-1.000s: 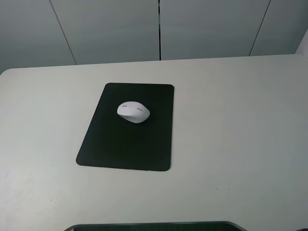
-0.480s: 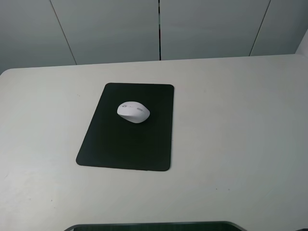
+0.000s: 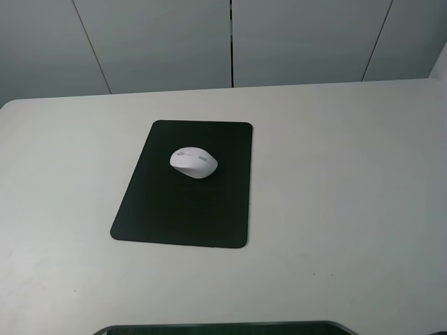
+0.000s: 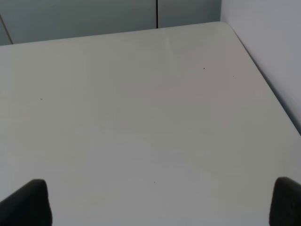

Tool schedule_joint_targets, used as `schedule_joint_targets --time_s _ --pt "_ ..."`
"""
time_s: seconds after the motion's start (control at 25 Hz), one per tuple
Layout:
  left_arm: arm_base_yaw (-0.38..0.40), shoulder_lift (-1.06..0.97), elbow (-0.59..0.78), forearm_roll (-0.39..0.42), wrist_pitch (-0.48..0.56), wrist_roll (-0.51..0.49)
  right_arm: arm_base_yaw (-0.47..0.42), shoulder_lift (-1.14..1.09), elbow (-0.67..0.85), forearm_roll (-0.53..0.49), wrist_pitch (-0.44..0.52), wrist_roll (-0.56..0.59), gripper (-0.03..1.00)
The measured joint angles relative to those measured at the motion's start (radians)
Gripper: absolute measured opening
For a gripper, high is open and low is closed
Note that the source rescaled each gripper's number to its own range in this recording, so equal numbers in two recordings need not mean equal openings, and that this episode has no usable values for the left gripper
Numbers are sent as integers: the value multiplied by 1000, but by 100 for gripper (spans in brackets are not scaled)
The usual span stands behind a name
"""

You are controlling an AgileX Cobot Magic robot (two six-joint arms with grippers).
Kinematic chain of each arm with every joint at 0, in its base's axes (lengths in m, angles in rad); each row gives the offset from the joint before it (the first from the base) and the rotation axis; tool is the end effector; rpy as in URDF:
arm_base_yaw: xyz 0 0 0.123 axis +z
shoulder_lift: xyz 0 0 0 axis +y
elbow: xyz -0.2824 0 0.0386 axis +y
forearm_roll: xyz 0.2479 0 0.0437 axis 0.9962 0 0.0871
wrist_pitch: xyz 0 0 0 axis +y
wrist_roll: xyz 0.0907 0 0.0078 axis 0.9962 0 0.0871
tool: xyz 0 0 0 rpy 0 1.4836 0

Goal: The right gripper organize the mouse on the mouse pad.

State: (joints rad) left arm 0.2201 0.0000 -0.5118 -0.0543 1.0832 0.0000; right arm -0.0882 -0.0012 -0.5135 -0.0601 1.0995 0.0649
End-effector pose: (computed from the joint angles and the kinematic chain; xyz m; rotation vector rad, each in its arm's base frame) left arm -0.0061 -0.0058 0.2787 -0.2220 2.0425 0.0716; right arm -0.0087 -0.0041 0.2779 0.1629 2.0616 -0.0865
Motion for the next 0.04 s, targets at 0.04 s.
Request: schedule_joint_targets --time_s 0.04 --pt "0 0 0 0 0 0 0 0 0 0 0 0 100"
